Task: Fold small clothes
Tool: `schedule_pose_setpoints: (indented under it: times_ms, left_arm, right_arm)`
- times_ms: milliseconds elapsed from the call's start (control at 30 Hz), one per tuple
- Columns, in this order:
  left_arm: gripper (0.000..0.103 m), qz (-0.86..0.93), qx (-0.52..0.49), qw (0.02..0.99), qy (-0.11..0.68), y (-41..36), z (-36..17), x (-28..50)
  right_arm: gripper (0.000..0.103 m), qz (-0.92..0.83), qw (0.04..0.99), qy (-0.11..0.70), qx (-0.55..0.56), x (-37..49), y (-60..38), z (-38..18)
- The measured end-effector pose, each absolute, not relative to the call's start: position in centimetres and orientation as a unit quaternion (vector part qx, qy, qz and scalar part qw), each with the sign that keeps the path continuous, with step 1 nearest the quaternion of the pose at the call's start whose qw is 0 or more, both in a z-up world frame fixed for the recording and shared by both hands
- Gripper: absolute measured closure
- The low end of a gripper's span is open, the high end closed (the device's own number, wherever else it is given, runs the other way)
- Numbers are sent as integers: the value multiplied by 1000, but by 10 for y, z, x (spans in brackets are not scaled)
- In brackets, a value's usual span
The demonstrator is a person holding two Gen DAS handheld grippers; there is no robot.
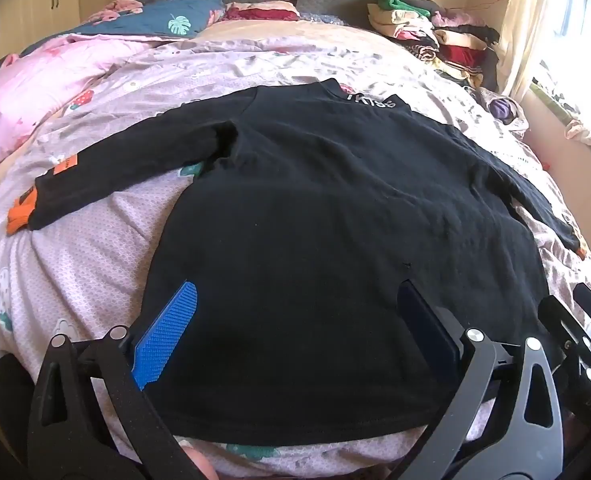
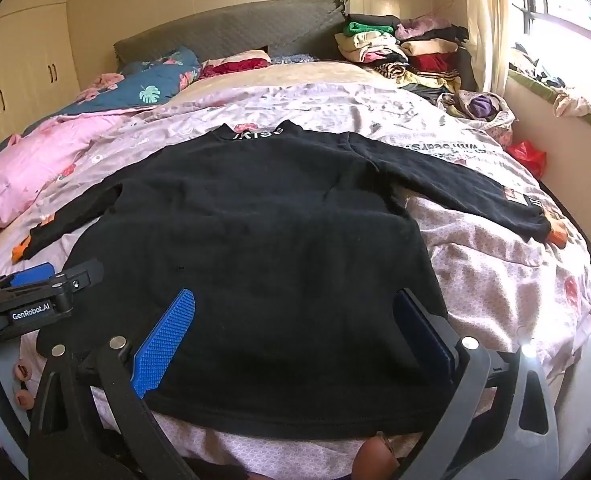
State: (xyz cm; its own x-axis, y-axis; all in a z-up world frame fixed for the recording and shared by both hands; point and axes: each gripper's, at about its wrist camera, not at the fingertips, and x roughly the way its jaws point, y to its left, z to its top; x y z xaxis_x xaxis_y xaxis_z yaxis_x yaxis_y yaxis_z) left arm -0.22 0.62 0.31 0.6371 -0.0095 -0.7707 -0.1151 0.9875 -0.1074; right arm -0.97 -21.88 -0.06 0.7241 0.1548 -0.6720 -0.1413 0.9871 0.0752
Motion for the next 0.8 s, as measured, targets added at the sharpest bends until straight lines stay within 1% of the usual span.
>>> schedule_pose_setpoints:
  times_ms: [800]
  left_arm:
    - [9,29,-71,902,425,7,5,-1]
  right_arm:
    - [4,78,929,362,8,-9,-219,0]
